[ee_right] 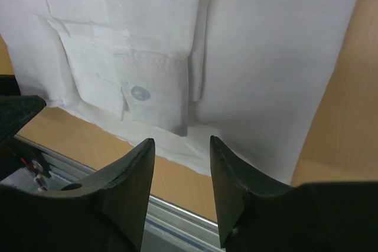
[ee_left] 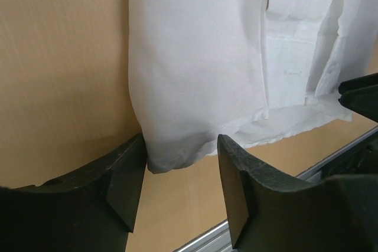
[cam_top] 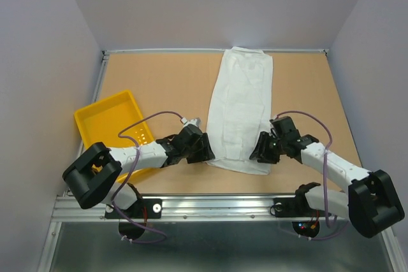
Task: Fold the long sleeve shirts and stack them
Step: Fold the shirt
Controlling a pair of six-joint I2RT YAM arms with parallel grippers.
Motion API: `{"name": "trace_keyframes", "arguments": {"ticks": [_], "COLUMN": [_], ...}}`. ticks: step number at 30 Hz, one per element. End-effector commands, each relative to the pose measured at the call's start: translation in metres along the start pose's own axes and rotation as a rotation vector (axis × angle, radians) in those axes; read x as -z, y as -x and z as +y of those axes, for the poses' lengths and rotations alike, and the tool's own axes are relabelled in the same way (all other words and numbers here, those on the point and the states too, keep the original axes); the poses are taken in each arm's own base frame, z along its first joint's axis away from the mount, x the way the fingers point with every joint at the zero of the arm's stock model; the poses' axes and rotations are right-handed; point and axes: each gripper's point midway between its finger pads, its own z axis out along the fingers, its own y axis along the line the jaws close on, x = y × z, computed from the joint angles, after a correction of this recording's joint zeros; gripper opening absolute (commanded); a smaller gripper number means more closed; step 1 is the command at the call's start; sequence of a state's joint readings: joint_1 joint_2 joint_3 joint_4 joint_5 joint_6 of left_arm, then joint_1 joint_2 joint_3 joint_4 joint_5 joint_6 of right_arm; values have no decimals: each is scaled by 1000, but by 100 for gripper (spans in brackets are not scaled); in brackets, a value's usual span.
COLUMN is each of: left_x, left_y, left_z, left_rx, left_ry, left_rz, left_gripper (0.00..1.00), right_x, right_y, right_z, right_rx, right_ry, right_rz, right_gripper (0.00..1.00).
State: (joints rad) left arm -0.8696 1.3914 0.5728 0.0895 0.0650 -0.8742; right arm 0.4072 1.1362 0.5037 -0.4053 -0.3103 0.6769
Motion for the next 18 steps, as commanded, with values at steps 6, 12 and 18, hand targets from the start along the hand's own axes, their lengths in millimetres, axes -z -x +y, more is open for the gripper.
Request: {"name": "trace_keyframes", "arguments": {"ticks": [6, 12, 18], "left_x": [14, 19, 8], "left_y": [18, 23, 8], "left_z": [-10, 6, 11], "left_rx": [8, 20, 0], "left_ry": [-7, 74, 91], "left_rz": [-80, -118, -35], "left_gripper": [99, 99, 88], "right_x": [34, 40, 42], "right_y": [32, 23, 17], "right_z": [-2, -29, -46], "right_rx": [-4, -98, -209], "right_ry": [-110, -230, -313], "right_rz": [-181, -200, -217], "right_gripper": [69, 77, 73]}}
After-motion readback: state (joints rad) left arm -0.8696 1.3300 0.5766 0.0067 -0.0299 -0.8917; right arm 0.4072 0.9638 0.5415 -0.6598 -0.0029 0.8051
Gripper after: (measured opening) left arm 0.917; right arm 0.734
